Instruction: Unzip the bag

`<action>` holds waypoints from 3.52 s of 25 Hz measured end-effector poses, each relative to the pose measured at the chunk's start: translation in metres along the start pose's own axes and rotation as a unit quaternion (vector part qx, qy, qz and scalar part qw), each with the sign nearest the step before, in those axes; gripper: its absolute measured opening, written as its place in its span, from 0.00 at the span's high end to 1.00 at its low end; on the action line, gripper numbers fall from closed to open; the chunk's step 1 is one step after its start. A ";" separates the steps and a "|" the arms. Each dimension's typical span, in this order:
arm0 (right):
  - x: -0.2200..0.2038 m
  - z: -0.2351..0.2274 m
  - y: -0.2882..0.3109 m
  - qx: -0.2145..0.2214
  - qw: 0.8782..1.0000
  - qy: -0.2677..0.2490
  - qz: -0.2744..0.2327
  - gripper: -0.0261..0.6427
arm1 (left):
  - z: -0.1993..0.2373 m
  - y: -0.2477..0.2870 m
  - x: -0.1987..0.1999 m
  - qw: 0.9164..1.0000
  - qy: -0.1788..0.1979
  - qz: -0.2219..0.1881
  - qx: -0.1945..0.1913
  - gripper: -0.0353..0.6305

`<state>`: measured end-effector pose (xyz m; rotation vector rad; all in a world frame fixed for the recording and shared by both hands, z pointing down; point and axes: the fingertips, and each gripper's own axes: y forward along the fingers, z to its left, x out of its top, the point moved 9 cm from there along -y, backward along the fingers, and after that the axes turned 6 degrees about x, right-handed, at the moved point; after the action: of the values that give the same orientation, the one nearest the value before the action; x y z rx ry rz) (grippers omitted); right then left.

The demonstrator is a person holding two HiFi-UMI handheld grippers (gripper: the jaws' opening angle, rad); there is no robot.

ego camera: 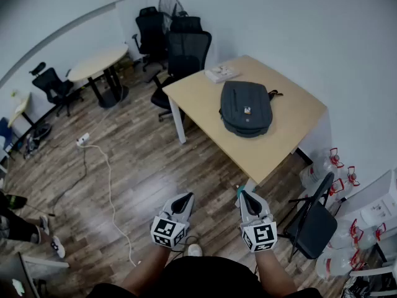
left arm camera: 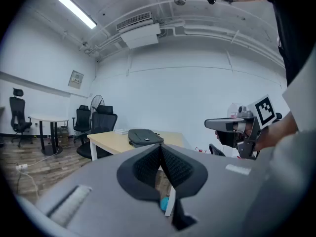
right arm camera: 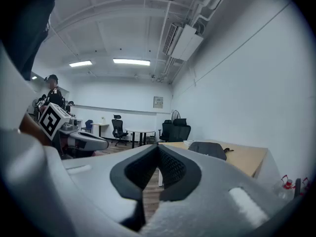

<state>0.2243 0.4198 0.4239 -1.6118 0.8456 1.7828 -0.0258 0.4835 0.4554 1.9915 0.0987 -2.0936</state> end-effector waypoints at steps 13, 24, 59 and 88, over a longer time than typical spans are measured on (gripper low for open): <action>-0.003 0.016 0.017 -0.012 1.000 -0.014 0.020 0.96 | 0.025 -0.009 -0.005 1.000 -0.002 0.003 0.007 0.92; -0.016 0.028 0.052 -0.038 0.999 -0.001 0.034 0.96 | 0.080 0.002 -0.020 1.000 -0.005 0.018 -0.014 0.92; -0.033 -0.173 0.247 0.008 0.998 0.020 0.051 0.96 | 0.157 0.259 0.014 0.999 0.003 0.047 -0.017 0.92; -0.044 -0.256 0.388 -0.117 0.985 0.064 0.106 0.96 | 0.259 0.484 0.029 0.976 0.039 0.100 -0.188 0.92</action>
<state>0.0877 -0.0236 0.4780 -1.8622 0.9252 2.0050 -0.1693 -0.0453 0.5026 1.7746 0.2752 -1.7238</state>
